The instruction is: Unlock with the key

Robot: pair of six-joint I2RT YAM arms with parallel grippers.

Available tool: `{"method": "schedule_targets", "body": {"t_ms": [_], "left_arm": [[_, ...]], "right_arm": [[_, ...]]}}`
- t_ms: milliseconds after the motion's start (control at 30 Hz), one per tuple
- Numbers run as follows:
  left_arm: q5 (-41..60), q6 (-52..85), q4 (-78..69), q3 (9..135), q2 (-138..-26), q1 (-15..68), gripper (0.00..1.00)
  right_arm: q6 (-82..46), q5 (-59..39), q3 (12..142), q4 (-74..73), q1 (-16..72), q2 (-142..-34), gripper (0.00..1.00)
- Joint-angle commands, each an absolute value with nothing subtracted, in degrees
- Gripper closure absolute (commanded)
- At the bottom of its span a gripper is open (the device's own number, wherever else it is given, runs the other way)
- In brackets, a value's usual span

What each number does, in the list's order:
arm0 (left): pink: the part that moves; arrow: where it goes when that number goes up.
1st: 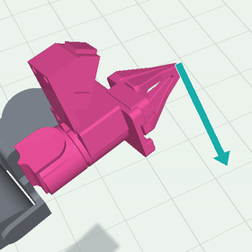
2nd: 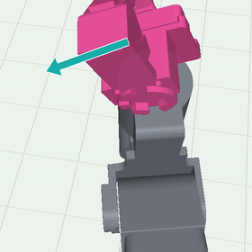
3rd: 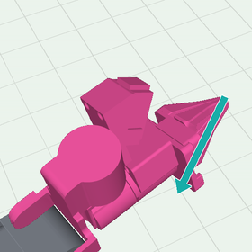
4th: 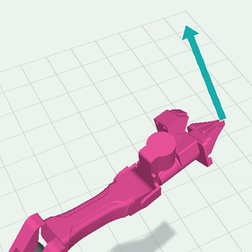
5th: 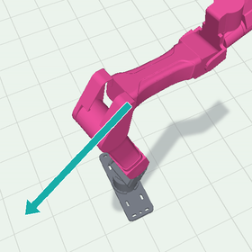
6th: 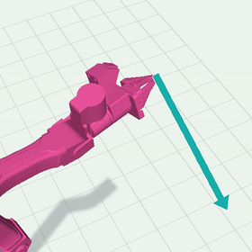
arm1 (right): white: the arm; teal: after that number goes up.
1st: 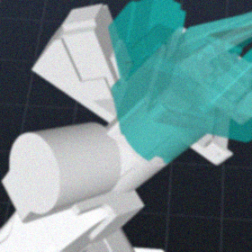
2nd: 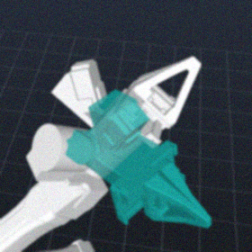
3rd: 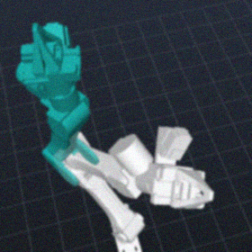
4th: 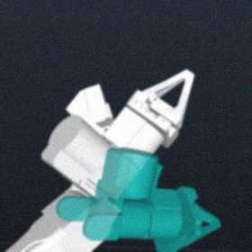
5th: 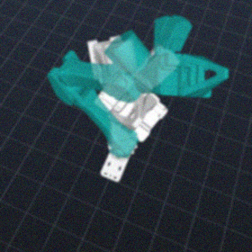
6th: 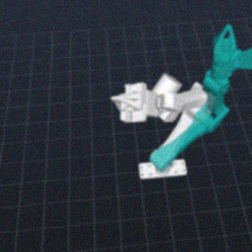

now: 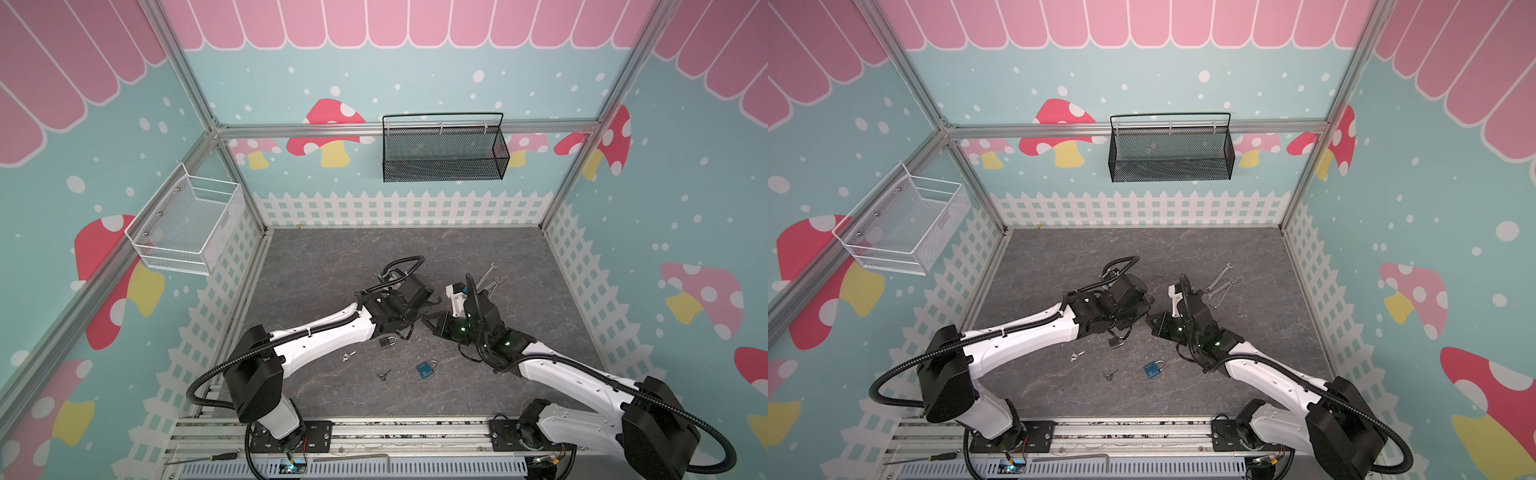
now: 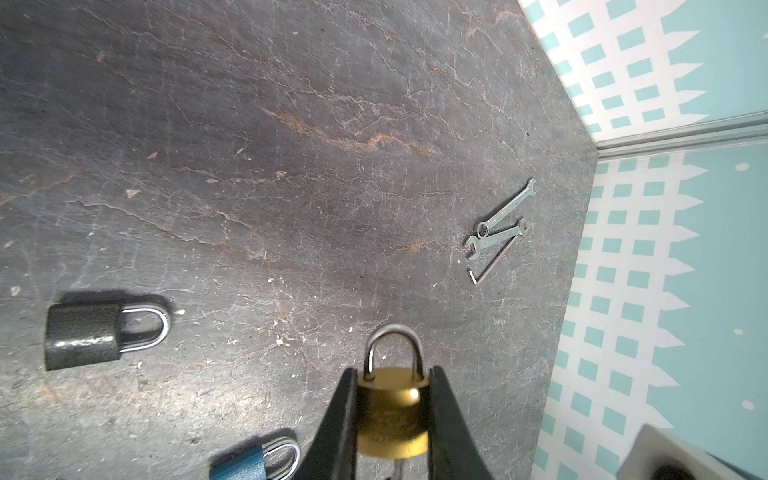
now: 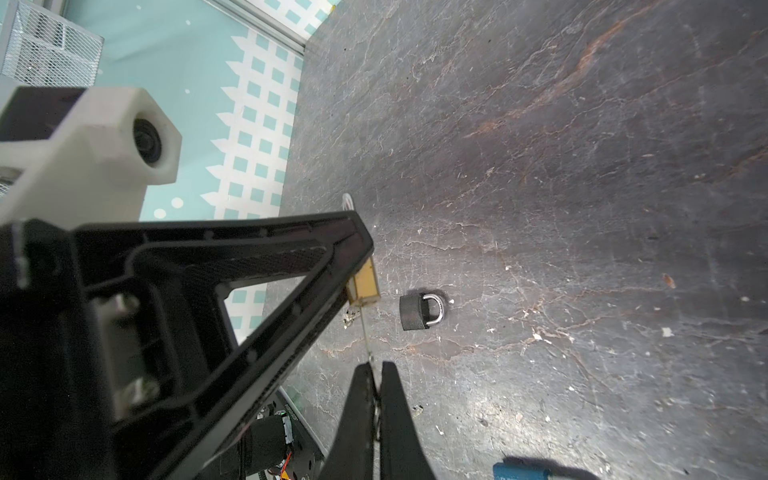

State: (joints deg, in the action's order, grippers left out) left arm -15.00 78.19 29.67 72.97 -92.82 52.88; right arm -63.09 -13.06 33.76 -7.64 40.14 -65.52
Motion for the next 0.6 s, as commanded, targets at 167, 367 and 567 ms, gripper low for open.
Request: {"method": "schedule_targets", "body": {"t_ms": [167, 367, 567], "left_arm": [[-16.35, 77.78, 28.80, 73.13, -91.58, 52.65, 1.00], [-16.33, 78.27, 28.27, 72.18, -90.71, 52.65, 1.00], [-16.08, 78.43, 27.57, 71.64, -90.53, 52.65, 1.00]], "right_arm": [[-63.30, -11.64, 33.41, -8.40, 40.43, -65.23, 1.00], [-61.93, -10.60, 34.99, -7.25, 40.34, -65.75, 1.00], [-61.40, -10.94, 36.62, -7.40, 40.34, -66.38, 1.00]]}}
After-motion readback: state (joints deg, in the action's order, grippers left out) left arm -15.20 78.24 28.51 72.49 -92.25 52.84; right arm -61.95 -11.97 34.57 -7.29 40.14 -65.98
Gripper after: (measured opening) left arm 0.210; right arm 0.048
